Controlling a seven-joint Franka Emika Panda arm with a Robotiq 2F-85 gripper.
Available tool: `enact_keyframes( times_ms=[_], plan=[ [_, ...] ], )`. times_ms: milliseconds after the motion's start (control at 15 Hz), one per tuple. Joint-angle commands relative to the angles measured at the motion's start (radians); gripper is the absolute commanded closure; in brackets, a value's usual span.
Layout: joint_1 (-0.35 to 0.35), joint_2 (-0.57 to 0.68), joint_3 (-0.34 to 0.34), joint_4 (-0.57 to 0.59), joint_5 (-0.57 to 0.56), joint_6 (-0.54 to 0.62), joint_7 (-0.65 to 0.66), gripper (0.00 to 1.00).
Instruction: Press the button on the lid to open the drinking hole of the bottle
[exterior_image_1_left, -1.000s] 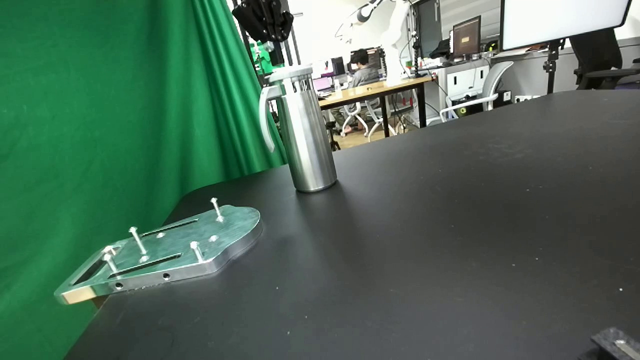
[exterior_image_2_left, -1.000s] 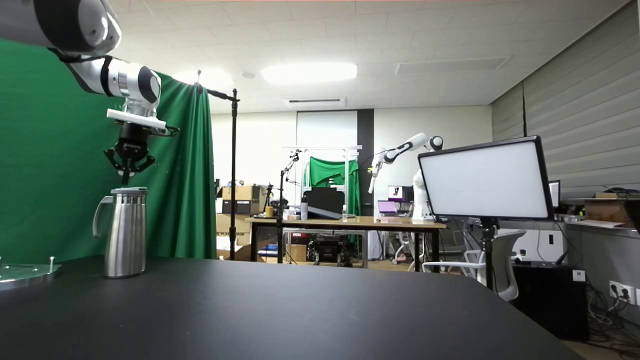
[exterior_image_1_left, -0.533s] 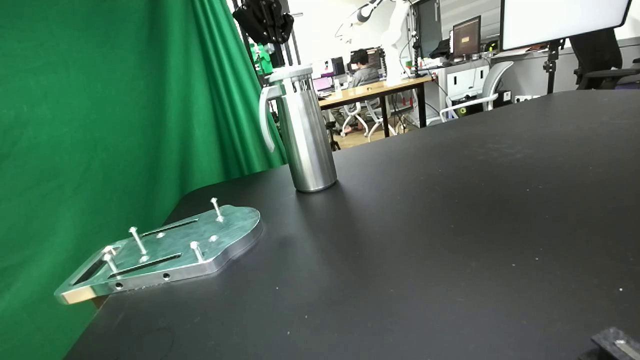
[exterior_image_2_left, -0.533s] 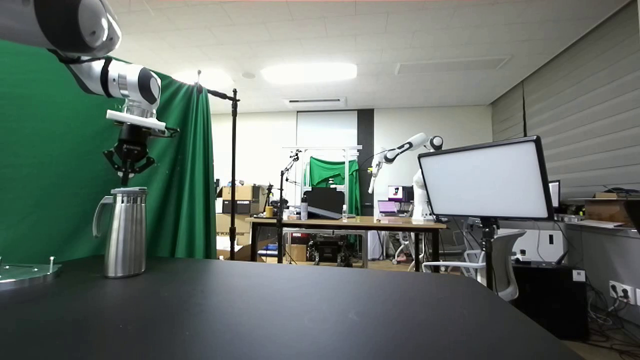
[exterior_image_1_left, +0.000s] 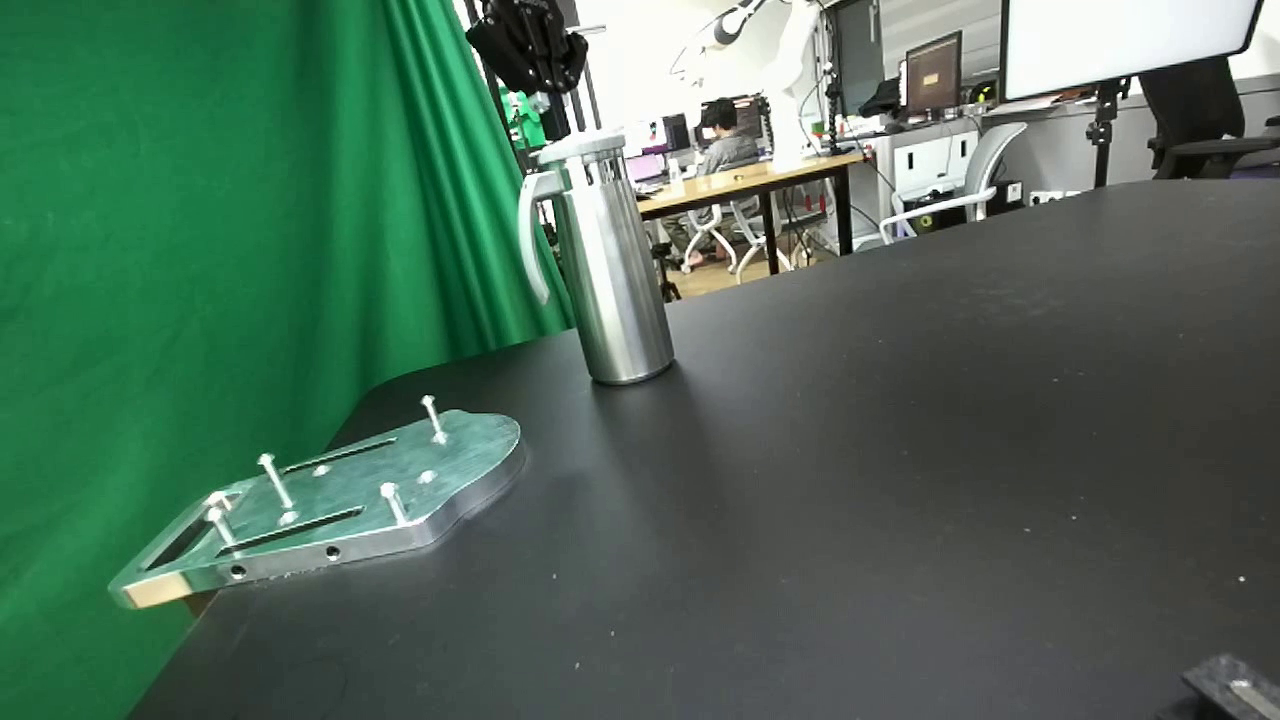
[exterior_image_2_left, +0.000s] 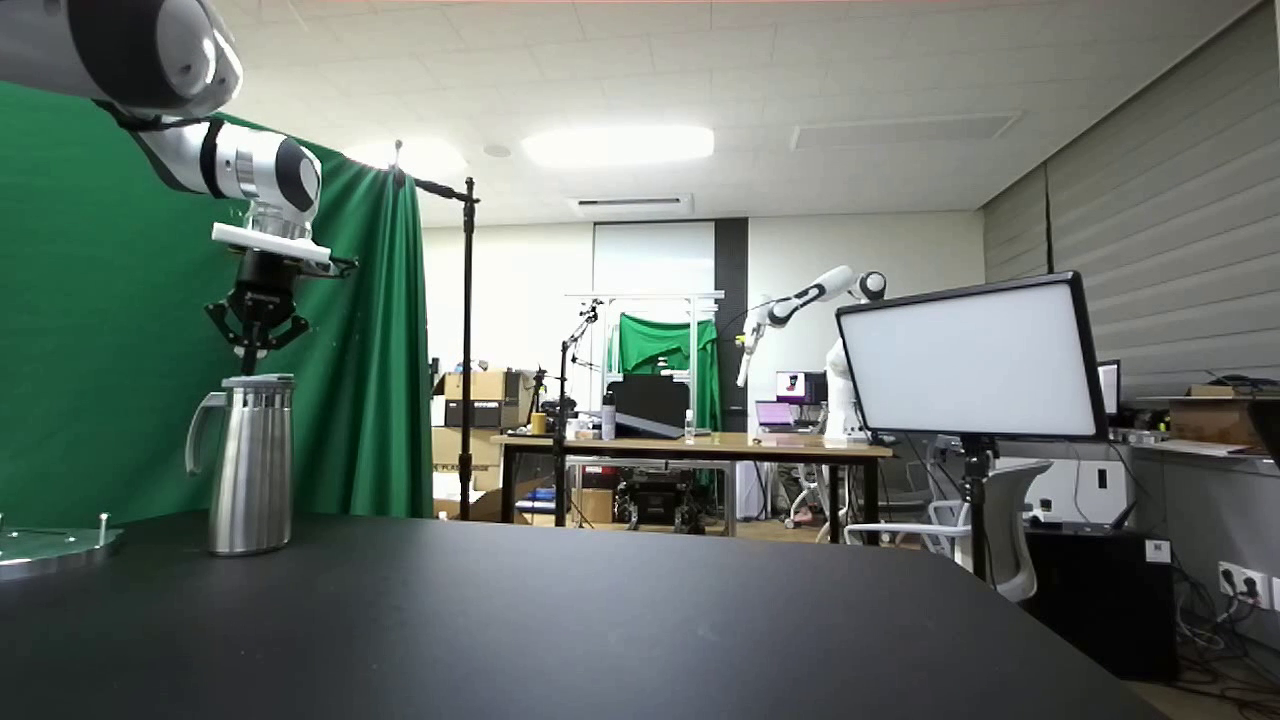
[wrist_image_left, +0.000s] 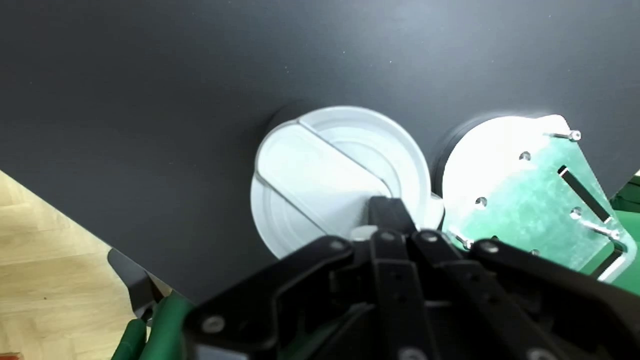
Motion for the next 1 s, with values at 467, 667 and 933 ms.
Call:
enact_keyframes(
  times_ms=[467, 667, 933],
  plan=[
    [0.000, 0.023, -0.001, 0.007, 0.008, -0.011, 0.022, 1.00],
    [0.000, 0.001, -0.002, 0.011, 0.006, -0.012, 0.024, 1.00],
    [0.001, -0.050, -0.008, -0.006, -0.004, -0.018, 0.036, 1.00]
  ],
)
